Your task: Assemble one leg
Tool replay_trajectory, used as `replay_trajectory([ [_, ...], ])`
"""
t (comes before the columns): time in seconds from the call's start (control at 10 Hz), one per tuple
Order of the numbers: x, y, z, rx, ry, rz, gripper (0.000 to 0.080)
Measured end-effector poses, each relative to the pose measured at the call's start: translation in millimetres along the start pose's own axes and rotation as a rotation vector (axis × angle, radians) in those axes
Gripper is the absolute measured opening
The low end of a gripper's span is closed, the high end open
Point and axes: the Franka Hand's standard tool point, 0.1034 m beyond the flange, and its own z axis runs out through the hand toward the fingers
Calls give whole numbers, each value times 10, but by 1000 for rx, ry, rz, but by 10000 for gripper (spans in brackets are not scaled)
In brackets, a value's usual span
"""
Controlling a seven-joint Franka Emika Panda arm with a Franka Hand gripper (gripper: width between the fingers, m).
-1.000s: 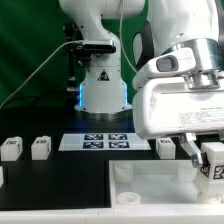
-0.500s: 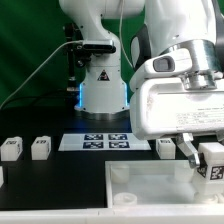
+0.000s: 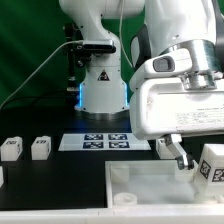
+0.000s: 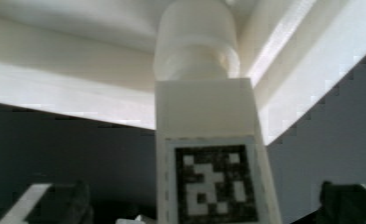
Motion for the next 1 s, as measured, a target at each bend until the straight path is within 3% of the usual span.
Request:
replay_trajectory([
  [0.6, -8, -6, 5, 2, -11, 0, 648],
  [0.8, -20, -82, -24, 32, -148, 2, 648],
  [1.0, 59, -101, -123, 69, -377, 5, 648],
])
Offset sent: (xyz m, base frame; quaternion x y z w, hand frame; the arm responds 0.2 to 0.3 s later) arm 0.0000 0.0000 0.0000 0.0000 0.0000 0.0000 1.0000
